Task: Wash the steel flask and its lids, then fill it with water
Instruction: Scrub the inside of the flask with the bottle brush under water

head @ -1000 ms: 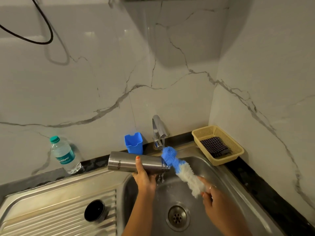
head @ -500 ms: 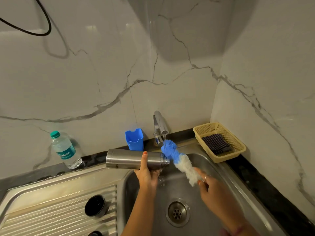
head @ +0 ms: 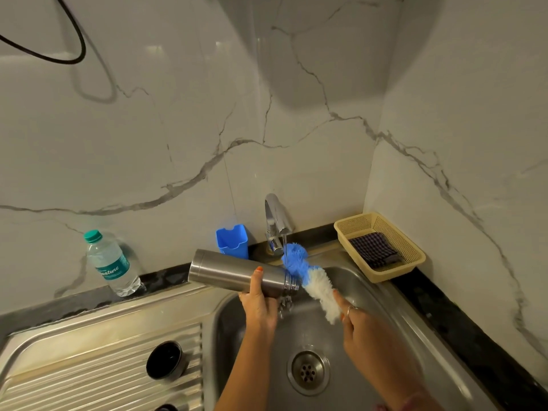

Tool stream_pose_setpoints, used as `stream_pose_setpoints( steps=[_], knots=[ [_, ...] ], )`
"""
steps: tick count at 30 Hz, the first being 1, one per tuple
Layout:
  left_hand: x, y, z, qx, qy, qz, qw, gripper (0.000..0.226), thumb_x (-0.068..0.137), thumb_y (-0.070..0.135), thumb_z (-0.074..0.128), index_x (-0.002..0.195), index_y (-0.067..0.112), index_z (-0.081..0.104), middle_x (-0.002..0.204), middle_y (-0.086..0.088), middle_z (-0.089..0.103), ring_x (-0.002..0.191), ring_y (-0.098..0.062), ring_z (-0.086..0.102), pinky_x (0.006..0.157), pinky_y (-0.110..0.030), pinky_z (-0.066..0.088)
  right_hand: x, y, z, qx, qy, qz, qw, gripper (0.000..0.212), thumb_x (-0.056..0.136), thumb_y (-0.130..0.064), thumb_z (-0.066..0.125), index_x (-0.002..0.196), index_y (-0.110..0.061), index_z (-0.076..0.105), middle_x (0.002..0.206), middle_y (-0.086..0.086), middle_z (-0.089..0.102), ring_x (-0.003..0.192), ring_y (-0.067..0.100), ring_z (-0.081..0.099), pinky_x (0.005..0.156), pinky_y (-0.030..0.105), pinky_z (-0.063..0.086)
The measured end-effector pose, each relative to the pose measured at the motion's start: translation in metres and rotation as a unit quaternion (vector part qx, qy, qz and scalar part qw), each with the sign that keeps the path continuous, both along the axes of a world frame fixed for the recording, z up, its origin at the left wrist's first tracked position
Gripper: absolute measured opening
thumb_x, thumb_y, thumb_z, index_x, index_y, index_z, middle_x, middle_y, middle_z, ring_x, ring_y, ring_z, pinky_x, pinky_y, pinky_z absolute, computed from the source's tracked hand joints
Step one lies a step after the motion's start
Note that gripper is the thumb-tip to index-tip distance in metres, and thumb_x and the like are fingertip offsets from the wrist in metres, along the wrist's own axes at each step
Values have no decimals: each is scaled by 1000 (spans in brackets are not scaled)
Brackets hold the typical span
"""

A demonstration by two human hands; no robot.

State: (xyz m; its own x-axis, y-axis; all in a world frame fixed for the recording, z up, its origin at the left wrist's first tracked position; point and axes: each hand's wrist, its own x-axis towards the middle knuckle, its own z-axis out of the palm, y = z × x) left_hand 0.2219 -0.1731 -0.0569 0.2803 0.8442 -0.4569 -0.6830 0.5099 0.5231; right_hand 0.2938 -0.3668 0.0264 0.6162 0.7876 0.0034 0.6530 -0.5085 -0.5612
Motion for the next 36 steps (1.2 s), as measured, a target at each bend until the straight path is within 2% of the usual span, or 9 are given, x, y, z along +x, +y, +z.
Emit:
stream_pose_setpoints(
  steps=[3,6,11,14,19,24,28,30,36],
  knots=[
    [-1,4,1,3,-9,6,1000,80,79,19,76,146,22,32,133,-16,58,116,-35,62,102,-59,47,-4,-10,1,12,-12,6,1000,56,101,-27,39,148,-41,12,71,-20,45,57,0,47,54,9,39],
    [-2,7,-1,24,-17,5,1000,89,72,24,80,147,25,32,133,-14,59,117,-33,62,104,-58,45,-5,-13,1,9,-29,8,1000,56,102,-31,35,147,-41,3,102,-17,59,63,-2,47,63,8,41],
    [2,-2,-1,30,-2,-10,999,68,89,15,67,147,23,33,138,-14,55,116,-30,60,103,-54,46,2,8,3,-18,-27,2,999,52,101,-23,37,149,-38,23,65,-18,38,51,1,43,47,15,37],
    [0,-2,2,28,-18,-24,999,71,85,12,67,147,22,34,137,-13,55,122,-35,57,97,-66,46,9,8,3,3,-24,-5,1000,49,102,-24,38,148,-37,26,70,-17,45,55,1,48,52,14,43],
    [-3,6,3,7,-36,-27,999,62,92,10,61,146,20,31,139,-17,51,126,-42,52,98,-73,40,13,-6,16,6,-32,8,999,50,102,-29,39,147,-40,20,71,-18,47,61,2,54,55,11,43],
    [1,-3,10,7,-14,-22,1000,77,79,8,72,144,18,32,134,-18,55,116,-38,60,86,-67,52,10,20,18,-27,-65,17,997,53,101,-23,38,149,-38,22,63,-14,41,51,0,42,45,16,37],
    [-5,-3,11,4,0,-9,1000,72,82,5,71,143,17,33,131,-16,56,110,-34,63,73,-56,60,24,14,18,-30,-58,50,997,50,102,-25,37,148,-38,23,76,-11,57,68,2,58,62,15,47],
    [-6,0,11,7,3,-3,1000,71,85,4,69,144,17,33,130,-15,56,106,-31,64,78,-57,59,28,4,23,-25,-55,60,996,47,103,-28,36,148,-38,25,85,-11,61,75,4,61,72,17,50],
    [-2,-2,12,27,7,-29,999,76,86,2,68,148,21,29,129,-13,56,111,-33,61,100,-64,45,29,23,18,-58,-83,68,993,52,102,-24,38,150,-34,20,96,-6,66,77,4,59,72,16,45]
  ],
)
